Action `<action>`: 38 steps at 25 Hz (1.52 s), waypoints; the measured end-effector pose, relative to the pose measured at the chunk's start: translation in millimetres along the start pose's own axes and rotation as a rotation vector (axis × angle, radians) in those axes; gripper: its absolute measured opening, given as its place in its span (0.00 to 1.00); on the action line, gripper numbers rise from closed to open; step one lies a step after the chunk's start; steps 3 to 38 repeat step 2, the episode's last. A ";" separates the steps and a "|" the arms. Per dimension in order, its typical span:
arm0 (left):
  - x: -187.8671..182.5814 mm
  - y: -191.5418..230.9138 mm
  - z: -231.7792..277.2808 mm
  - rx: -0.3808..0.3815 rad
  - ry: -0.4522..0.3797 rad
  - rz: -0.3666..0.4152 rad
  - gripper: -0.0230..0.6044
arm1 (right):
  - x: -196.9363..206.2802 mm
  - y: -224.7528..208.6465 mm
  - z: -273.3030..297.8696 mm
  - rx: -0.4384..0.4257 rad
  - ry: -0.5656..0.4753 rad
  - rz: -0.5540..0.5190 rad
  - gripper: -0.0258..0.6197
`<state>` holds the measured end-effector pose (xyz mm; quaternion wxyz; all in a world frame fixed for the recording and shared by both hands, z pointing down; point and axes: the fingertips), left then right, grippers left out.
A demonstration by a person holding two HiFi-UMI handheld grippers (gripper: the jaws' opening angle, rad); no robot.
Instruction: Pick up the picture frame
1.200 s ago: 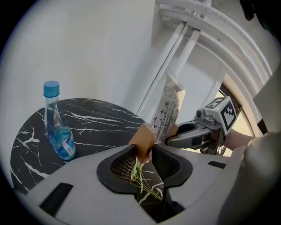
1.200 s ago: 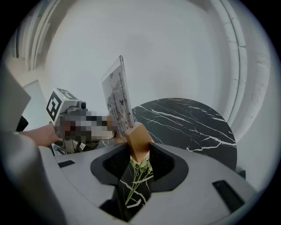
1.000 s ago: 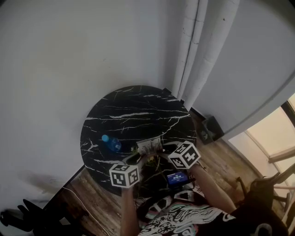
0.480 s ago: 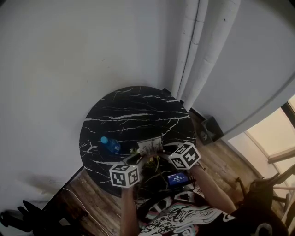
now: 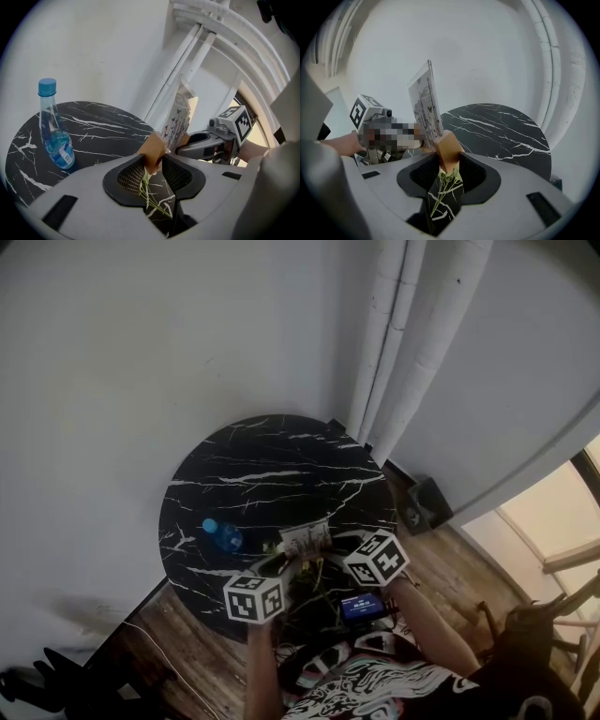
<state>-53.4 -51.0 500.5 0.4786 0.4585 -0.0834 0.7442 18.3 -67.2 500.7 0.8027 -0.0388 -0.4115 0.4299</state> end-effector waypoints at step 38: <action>2.8 -1.2 0.9 0.005 0.004 -0.001 0.23 | 2.8 -0.3 -0.1 0.002 0.003 0.001 0.25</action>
Point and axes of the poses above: the fingertips, and each gripper's own axes: z forward along the fingers, y to its left, x out of its underside, and after that the axes turned 10 degrees about z, right-handed
